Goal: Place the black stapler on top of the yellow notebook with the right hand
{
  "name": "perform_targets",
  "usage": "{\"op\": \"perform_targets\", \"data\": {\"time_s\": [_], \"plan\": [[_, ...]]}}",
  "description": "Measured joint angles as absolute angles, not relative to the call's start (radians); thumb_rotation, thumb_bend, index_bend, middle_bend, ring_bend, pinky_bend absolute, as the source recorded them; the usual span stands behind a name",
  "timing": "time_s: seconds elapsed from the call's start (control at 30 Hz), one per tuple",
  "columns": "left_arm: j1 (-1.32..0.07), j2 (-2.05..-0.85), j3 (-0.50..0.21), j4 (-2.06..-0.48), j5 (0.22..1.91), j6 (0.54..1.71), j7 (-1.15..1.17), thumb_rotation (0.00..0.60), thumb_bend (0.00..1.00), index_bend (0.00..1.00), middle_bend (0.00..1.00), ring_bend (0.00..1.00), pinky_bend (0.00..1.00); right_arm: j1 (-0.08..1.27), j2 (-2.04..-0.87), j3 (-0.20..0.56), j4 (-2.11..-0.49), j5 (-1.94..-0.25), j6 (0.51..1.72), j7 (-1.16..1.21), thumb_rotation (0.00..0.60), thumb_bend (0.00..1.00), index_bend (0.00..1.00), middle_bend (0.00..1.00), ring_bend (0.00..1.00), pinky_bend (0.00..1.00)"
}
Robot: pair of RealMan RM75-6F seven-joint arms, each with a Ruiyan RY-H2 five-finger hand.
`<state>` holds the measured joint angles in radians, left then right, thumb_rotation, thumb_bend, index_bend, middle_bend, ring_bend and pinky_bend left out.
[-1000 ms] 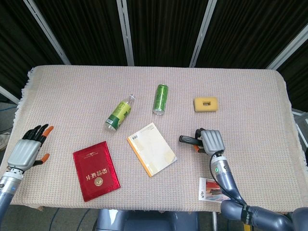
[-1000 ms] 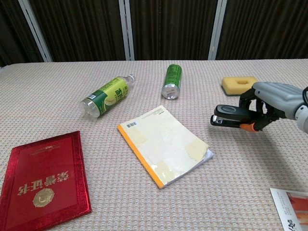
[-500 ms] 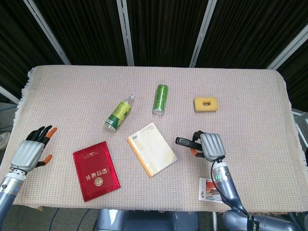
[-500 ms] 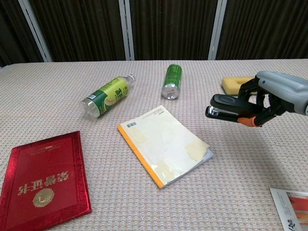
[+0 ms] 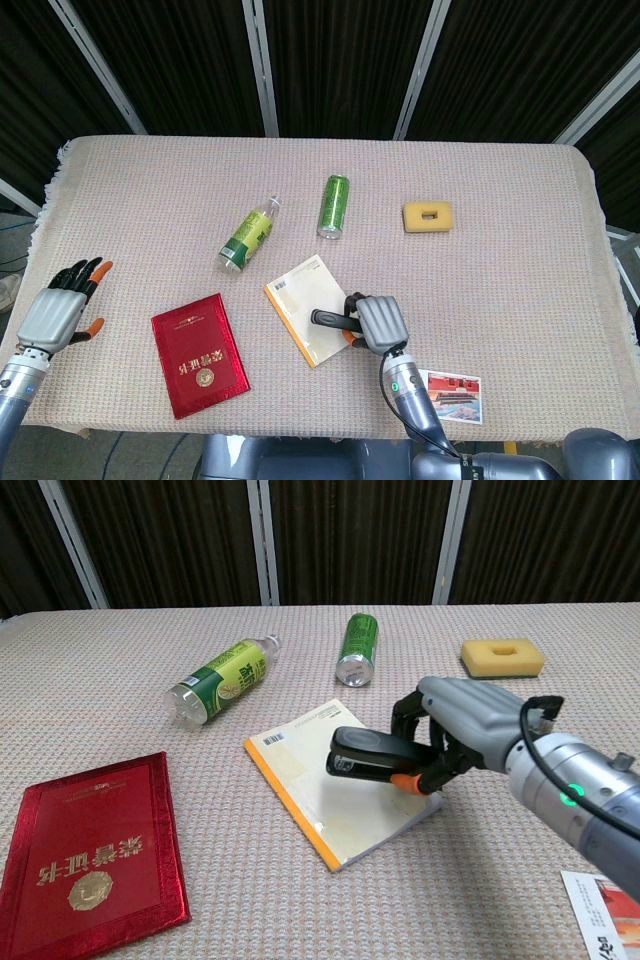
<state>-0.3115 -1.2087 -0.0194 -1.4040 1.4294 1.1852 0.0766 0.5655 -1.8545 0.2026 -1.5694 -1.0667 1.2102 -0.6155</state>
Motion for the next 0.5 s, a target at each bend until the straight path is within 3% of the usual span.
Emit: {"op": "perform_targets", "data": {"time_s": [0.5], "plan": [[-0.313, -1.197, -0.027, -1.377, 1.407, 1.164, 0.015, 0.6, 0.32, 0.0, 0.0, 0.0, 0.13, 0.666, -1.984, 0.27, -1.387, -1.0, 1.113, -0.624, 0.6, 0.41, 0.63, 0.46, 0.58, 0.75]]}}
